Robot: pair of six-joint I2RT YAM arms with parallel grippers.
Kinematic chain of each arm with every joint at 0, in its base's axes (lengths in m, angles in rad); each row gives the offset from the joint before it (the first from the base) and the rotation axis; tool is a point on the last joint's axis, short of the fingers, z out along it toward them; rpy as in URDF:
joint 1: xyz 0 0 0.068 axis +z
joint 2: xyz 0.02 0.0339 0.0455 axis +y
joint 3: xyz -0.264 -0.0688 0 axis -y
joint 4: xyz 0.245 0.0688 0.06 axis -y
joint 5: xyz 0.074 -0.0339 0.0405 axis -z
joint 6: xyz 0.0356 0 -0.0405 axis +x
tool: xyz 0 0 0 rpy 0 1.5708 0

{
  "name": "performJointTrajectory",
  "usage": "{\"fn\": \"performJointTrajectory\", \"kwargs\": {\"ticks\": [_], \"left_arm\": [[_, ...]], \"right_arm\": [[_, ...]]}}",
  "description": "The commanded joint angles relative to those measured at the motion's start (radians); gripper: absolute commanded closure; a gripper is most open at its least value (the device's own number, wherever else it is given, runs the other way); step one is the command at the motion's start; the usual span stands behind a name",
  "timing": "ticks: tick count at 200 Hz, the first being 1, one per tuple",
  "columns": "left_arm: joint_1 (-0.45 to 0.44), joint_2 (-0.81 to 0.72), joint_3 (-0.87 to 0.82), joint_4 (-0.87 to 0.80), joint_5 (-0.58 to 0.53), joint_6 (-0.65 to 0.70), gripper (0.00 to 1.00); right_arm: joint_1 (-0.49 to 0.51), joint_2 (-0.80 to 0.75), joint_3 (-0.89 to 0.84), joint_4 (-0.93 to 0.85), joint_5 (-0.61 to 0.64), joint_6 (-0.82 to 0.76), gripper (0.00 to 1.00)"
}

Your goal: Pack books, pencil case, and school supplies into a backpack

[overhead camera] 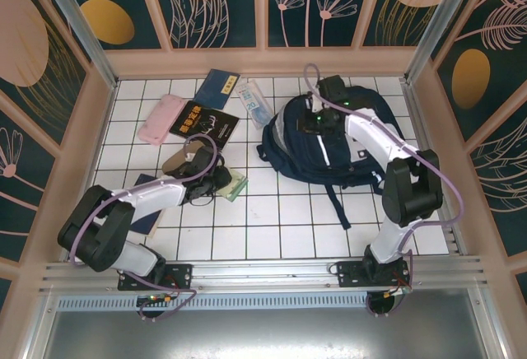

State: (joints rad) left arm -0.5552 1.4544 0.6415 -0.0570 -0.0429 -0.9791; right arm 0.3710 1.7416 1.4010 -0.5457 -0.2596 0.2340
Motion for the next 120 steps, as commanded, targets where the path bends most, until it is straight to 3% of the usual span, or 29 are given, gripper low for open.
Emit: {"fn": "performJointTrajectory", "kwargs": {"ticks": [1, 32, 61, 101, 120], "left_arm": [[0.006, -0.047, 0.061, -0.109, -0.028, 0.019, 0.59], [0.023, -0.001, 0.206, -0.154, -0.077, 0.083, 0.6], [0.099, 0.109, 0.325, -0.144, -0.063, 0.149, 0.63], [0.202, 0.335, 0.556, -0.111, -0.004, 0.233, 0.65], [0.224, 0.452, 0.673, -0.106, 0.031, 0.247, 0.67]], "right_arm": [[0.053, -0.02, -0.04, 0.069, 0.011, 0.017, 0.79], [0.086, -0.041, -0.054, 0.104, -0.003, 0.059, 0.74], [0.12, -0.053, -0.061, 0.141, -0.021, 0.099, 0.73], [0.156, -0.074, -0.085, 0.225, -0.008, 0.202, 0.53], [0.171, -0.068, -0.088, 0.26, 0.011, 0.24, 0.5]]}}
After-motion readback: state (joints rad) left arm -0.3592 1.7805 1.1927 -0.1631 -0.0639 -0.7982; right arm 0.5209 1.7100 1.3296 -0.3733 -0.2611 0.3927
